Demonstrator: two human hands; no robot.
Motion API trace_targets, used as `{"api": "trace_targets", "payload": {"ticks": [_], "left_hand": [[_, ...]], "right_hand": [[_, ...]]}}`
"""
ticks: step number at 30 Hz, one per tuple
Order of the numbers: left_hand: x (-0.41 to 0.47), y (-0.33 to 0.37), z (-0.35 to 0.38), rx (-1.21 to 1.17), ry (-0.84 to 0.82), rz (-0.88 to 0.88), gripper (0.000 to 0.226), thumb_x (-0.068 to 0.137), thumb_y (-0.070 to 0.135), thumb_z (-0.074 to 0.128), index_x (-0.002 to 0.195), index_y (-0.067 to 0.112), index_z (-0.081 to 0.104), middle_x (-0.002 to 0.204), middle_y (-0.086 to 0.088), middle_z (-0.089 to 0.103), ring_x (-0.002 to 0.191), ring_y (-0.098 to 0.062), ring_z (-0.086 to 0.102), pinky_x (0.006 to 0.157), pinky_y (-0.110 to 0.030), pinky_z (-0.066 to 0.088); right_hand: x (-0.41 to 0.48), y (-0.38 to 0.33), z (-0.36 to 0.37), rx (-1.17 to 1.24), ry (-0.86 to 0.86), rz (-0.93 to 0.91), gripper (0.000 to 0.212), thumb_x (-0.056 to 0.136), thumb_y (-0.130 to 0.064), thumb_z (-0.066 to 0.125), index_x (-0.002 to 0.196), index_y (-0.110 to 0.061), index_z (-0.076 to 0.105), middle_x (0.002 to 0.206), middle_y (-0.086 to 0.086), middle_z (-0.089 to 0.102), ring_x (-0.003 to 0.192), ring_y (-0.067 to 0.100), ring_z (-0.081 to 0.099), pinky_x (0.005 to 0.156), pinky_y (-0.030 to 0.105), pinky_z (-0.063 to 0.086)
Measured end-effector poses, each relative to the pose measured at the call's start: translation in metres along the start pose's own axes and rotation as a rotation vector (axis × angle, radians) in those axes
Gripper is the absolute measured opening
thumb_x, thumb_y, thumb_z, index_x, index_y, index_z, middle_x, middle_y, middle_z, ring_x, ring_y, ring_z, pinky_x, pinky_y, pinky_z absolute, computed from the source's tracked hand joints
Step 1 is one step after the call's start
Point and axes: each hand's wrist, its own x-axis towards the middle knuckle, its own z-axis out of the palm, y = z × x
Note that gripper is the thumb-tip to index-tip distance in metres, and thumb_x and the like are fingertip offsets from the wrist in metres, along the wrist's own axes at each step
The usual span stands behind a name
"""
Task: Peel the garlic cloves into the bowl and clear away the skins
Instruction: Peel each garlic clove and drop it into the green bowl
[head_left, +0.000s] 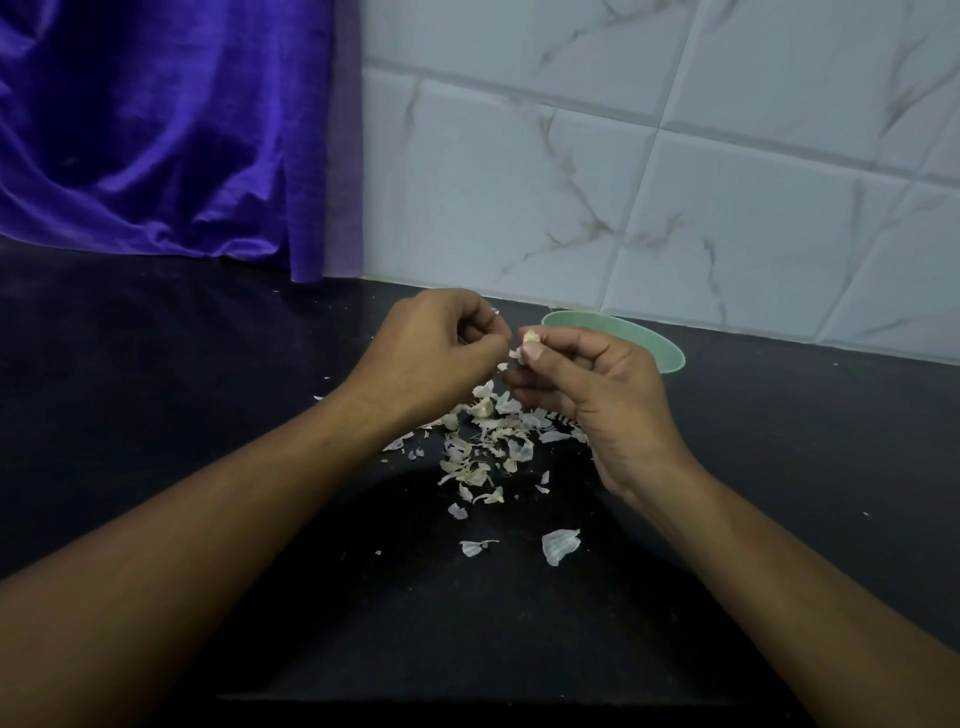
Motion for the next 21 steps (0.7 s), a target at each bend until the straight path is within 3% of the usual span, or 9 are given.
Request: {"api": "trace_targets", "payload": {"ticks": [7, 10, 14, 18, 21], "left_hand": [[0.0008, -0.0020, -0.0028, -0.146, -0.056, -0.037, 0.018, 0.091, 0.008, 0.064, 0.089, 0.021, 0.075, 0.084, -0.005, 0.075, 0.080, -0.021, 0.077, 0.070, -0.053, 0.065], [0.0002, 0.0007, -0.0024, -0.178, -0.064, -0.053, 0.011, 0.096, 0.020, 0.069, 0.090, 0.014, 0.076, 0.083, -0.004, 0.077, 0.079, -0.018, 0.077, 0.072, -0.048, 0.066], [0.0003, 0.0008, -0.0036, -0.178, -0.080, -0.033, 0.022, 0.089, 0.036, 0.080, 0.090, 0.014, 0.078, 0.080, -0.006, 0.078, 0.079, -0.021, 0.077, 0.069, -0.040, 0.066], [0.0018, 0.0003, -0.0065, -0.280, -0.140, -0.097, 0.020, 0.090, 0.027, 0.080, 0.095, 0.008, 0.077, 0.084, -0.010, 0.078, 0.077, -0.019, 0.076, 0.069, -0.039, 0.065], [0.0023, 0.0012, -0.0092, -0.325, -0.171, -0.125, 0.014, 0.093, 0.018, 0.076, 0.096, 0.005, 0.076, 0.084, -0.009, 0.078, 0.077, -0.016, 0.076, 0.066, -0.035, 0.064]], "right_hand": [[0.0015, 0.0016, -0.0004, -0.077, -0.053, -0.012, 0.020, 0.099, -0.004, 0.065, 0.117, -0.002, 0.074, 0.091, 0.017, 0.076, 0.084, 0.026, 0.071, 0.080, 0.040, 0.063], [0.0006, -0.0007, 0.0004, -0.098, -0.077, -0.038, 0.017, 0.098, -0.003, 0.066, 0.112, -0.004, 0.076, 0.091, 0.017, 0.077, 0.085, 0.027, 0.072, 0.082, 0.043, 0.063], [0.0000, -0.0017, -0.0011, -0.121, -0.076, -0.096, 0.014, 0.093, 0.004, 0.069, 0.104, -0.004, 0.073, 0.091, 0.016, 0.077, 0.081, 0.026, 0.074, 0.076, 0.040, 0.063], [0.0008, -0.0022, -0.0023, -0.137, -0.058, -0.124, 0.011, 0.091, 0.002, 0.071, 0.102, -0.002, 0.071, 0.092, 0.016, 0.078, 0.080, 0.027, 0.076, 0.073, 0.040, 0.065], [0.0004, -0.0031, -0.0023, -0.165, -0.060, -0.138, 0.010, 0.093, -0.002, 0.071, 0.103, -0.003, 0.074, 0.095, 0.015, 0.079, 0.083, 0.029, 0.077, 0.078, 0.048, 0.063]]}}
